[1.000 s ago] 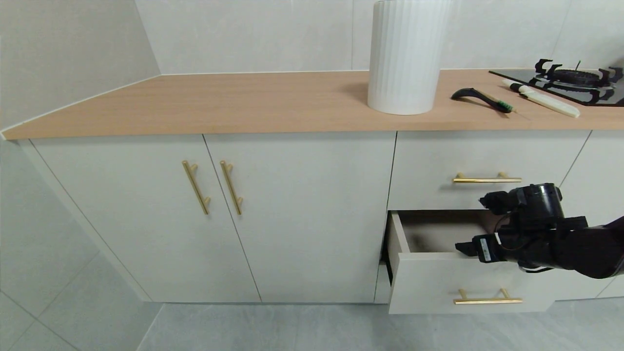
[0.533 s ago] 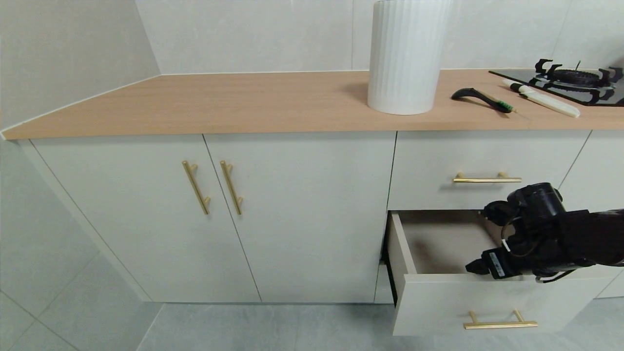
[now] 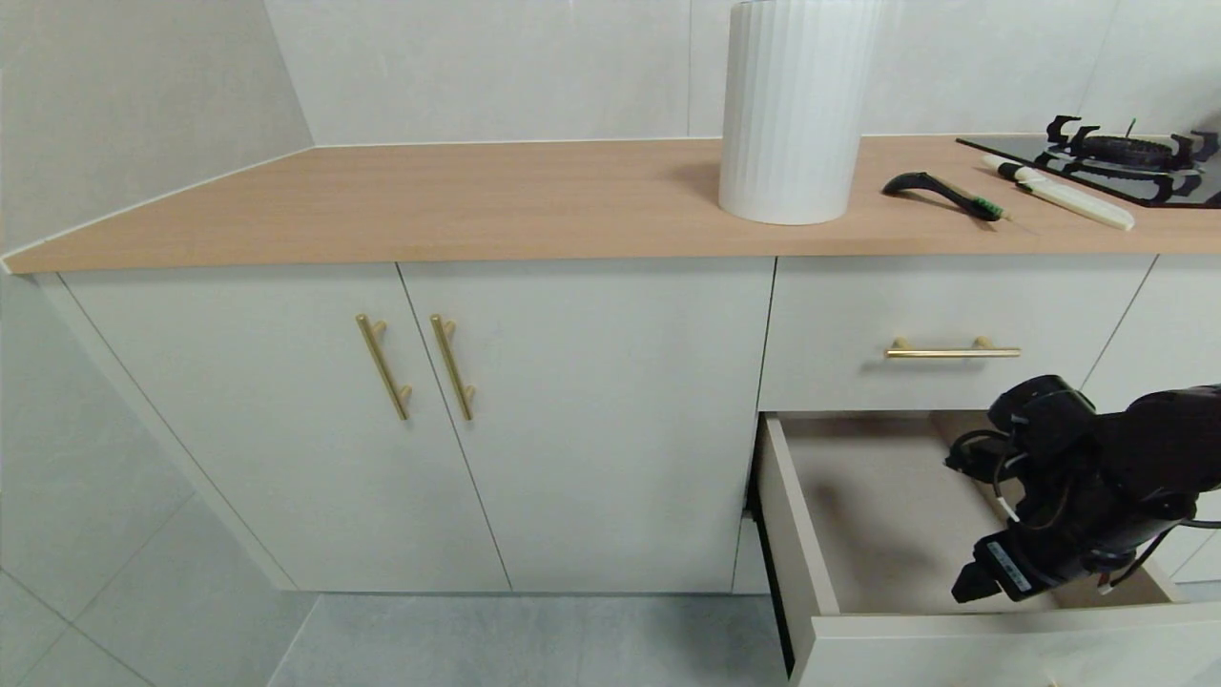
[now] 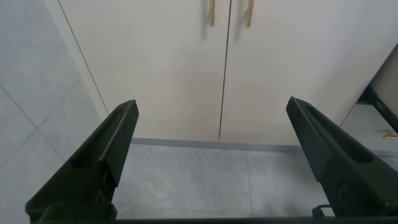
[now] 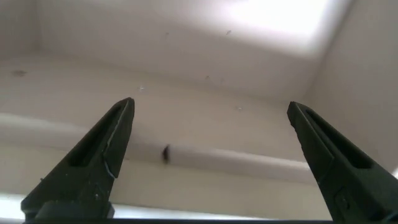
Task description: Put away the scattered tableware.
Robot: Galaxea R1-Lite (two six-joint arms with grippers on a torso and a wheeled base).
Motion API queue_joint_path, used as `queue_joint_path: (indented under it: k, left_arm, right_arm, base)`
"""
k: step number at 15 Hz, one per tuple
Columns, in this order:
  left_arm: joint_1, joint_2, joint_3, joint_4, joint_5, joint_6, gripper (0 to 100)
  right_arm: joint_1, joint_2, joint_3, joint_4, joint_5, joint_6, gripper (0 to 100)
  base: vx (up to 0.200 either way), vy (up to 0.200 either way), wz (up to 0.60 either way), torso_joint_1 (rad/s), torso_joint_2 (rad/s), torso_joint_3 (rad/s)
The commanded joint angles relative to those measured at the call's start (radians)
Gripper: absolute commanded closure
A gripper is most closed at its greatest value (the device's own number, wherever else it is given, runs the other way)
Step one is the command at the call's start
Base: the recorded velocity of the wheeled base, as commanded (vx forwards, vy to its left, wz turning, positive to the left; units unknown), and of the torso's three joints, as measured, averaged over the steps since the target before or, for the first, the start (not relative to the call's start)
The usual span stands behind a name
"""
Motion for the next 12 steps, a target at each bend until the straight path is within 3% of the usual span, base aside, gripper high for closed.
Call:
queue_joint_path:
  k: [1, 12]
  left_arm:
    - [0.0, 0.0, 0.0, 0.0, 0.0, 0.0, 0]
    - [0.0, 0.0, 0.0, 0.0, 0.0, 0.0, 0]
  right_arm:
    - [0.007, 0.013, -0.006, 0.016, -0.009, -0.005, 0]
    - [0.077, 0.05, -0.006, 0.283, -0.084, -0.052, 0]
  base:
    - [0.0, 0.0, 0.0, 0.0, 0.0, 0.0]
    - [0.0, 0.0, 0.0, 0.0, 0.0, 0.0]
